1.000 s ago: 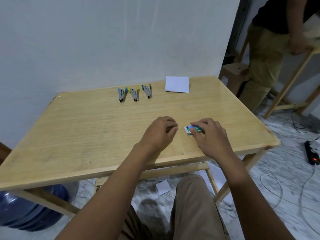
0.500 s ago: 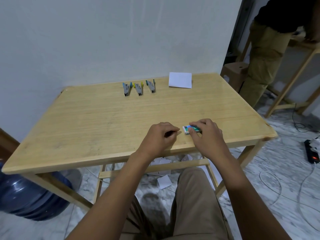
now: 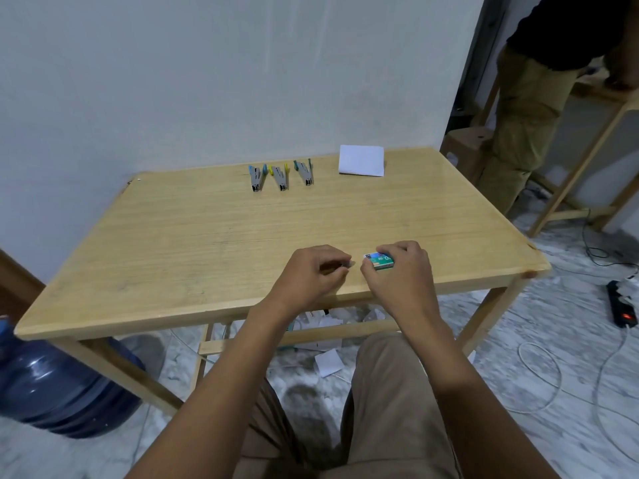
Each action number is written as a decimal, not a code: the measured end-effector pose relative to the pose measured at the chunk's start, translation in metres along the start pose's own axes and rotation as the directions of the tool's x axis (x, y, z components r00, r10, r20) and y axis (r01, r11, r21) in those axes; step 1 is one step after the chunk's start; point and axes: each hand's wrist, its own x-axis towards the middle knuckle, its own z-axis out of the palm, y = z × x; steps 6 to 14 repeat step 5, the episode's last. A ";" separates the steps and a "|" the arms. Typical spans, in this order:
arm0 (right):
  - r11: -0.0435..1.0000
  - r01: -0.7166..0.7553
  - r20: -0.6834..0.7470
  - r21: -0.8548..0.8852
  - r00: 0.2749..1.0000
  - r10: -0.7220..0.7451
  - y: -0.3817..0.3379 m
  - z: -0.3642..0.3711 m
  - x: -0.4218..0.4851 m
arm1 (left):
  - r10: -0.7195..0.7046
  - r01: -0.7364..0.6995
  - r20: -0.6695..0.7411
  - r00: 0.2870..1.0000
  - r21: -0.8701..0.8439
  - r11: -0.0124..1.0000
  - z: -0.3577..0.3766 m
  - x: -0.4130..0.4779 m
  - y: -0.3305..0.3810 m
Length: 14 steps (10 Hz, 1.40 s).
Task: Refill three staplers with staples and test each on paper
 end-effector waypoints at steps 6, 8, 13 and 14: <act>0.993 -0.053 0.067 -0.104 0.996 0.060 -0.012 -0.014 0.009 | -0.161 0.161 0.008 0.987 -0.151 0.975 -0.013 0.004 0.003; 0.993 -0.053 0.067 -0.104 0.996 0.060 -0.012 -0.014 0.009 | -0.161 0.161 0.008 0.987 -0.151 0.975 -0.013 0.004 0.003; 0.993 -0.053 0.067 -0.104 0.996 0.060 -0.012 -0.014 0.009 | -0.161 0.161 0.008 0.987 -0.151 0.975 -0.013 0.004 0.003; 0.993 -0.053 0.067 -0.104 0.996 0.060 -0.012 -0.014 0.009 | -0.161 0.161 0.008 0.987 -0.151 0.975 -0.013 0.004 0.003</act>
